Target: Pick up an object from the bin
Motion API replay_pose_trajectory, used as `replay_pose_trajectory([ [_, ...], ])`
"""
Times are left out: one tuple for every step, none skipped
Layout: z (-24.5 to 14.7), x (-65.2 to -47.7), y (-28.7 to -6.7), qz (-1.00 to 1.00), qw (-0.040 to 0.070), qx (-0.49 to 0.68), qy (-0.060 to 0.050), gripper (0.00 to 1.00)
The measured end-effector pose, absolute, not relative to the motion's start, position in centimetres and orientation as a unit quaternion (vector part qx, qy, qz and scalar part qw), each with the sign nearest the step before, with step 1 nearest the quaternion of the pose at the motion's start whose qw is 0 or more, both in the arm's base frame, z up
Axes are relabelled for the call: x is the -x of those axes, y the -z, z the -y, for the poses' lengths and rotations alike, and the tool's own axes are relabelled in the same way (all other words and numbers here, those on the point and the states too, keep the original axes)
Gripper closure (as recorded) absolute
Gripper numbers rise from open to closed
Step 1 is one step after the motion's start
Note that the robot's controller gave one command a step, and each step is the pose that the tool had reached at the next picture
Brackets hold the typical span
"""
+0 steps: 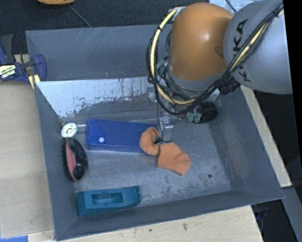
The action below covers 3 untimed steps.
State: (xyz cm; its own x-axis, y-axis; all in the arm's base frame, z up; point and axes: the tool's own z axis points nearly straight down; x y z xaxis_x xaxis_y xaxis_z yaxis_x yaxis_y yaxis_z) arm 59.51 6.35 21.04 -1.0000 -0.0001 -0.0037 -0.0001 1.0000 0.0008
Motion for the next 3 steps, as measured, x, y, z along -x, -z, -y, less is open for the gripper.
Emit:
replay_pose_trajectory([
  [-3.6, -60.0, -14.4, -1.000, 0.004, -0.028, -0.001, 0.00],
  [-0.3, -62.0, -6.8, -1.000, 0.002, -0.026, 0.000, 0.00],
  [-1.0, -60.5, -13.7, -0.993, 0.001, -0.116, 0.000, 0.00],
])
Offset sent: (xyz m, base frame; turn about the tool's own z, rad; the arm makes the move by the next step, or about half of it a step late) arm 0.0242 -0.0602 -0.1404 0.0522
